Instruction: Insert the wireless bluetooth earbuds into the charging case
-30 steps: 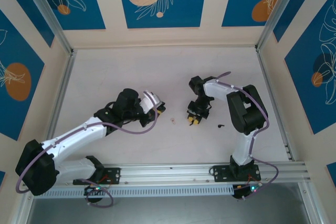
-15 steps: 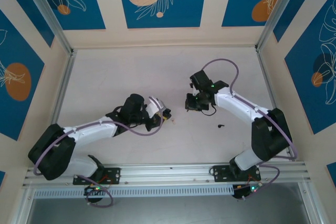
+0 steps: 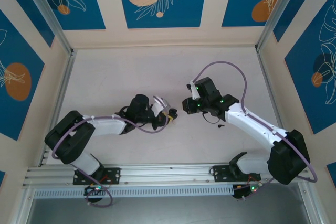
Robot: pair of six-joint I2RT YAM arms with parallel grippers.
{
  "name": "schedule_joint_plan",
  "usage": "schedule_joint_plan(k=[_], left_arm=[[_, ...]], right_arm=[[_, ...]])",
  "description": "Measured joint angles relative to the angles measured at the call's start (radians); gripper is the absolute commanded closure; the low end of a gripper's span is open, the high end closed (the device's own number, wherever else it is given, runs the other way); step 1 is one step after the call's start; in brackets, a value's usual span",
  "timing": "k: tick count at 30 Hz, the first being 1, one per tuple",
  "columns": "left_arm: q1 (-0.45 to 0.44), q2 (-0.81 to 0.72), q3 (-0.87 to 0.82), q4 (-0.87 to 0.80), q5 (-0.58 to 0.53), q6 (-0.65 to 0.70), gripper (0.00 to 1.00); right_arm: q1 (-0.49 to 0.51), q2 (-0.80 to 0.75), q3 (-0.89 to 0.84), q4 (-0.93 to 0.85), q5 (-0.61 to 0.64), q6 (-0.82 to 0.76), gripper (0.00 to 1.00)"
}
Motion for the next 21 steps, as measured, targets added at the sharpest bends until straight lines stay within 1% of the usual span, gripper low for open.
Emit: schedule_joint_plan(k=[4, 12, 21], left_arm=[[-0.002, 0.0, 0.0, 0.052, 0.011, -0.017, 0.83], [-0.002, 0.0, 0.0, 0.127, 0.018, -0.042, 0.84], [-0.002, 0.0, 0.0, 0.143, 0.018, -0.058, 0.83]], right_arm=[[0.029, -0.003, -0.008, 0.045, -0.001, -0.007, 0.85], [0.063, -0.003, -0.027, 0.079, -0.001, -0.006, 0.85], [0.072, -0.003, -0.027, 0.099, 0.0, -0.006, 0.85]])
